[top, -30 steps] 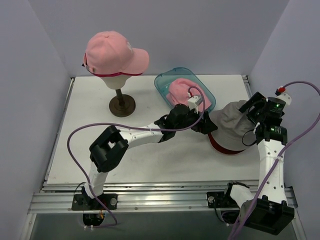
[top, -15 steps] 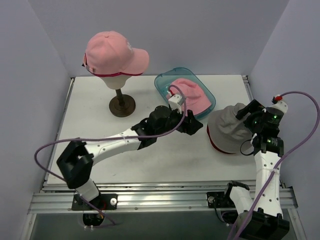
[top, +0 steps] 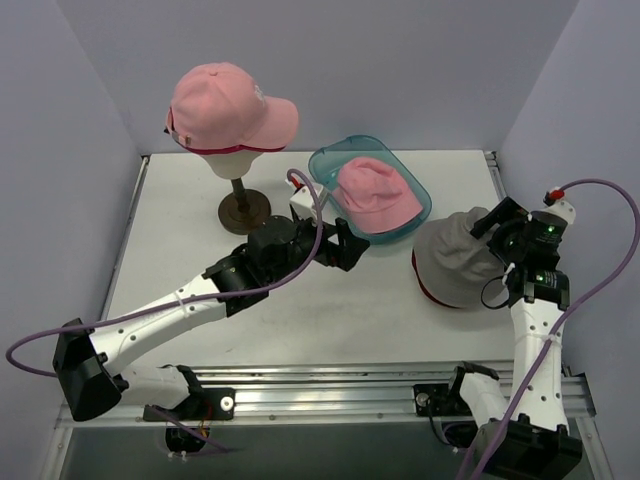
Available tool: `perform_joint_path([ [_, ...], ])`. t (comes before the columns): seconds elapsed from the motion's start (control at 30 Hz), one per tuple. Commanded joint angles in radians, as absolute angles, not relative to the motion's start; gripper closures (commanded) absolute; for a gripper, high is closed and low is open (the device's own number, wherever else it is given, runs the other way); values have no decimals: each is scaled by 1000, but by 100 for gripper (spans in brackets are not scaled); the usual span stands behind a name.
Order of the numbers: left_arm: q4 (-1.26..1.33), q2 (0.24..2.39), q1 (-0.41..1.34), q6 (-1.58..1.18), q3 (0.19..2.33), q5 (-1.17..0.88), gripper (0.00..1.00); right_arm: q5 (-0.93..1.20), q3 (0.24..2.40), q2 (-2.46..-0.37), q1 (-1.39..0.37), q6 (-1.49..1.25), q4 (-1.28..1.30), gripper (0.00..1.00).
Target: Stack the hats
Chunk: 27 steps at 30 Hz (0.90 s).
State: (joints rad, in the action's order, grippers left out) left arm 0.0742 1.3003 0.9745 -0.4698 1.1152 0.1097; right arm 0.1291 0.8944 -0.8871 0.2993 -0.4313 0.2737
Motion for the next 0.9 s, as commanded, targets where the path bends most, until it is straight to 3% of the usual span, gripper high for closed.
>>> perform_joint_path([
  [0.0, -72, 1236, 971, -373, 1143, 184, 3, 75, 1011, -903, 291, -431, 304, 11],
  [0.2, -135, 1171, 943, -284, 1091, 264, 2, 123, 1019, -1002, 293, -422, 262, 4],
  [0.5, 57, 1088, 939, -256, 910, 308, 3, 311, 825, -1025, 287, -446, 123, 4],
  [0.87, 87, 993, 939, -253, 836, 344, 3, 258, 706, -910, 129, -474, 152, 6],
])
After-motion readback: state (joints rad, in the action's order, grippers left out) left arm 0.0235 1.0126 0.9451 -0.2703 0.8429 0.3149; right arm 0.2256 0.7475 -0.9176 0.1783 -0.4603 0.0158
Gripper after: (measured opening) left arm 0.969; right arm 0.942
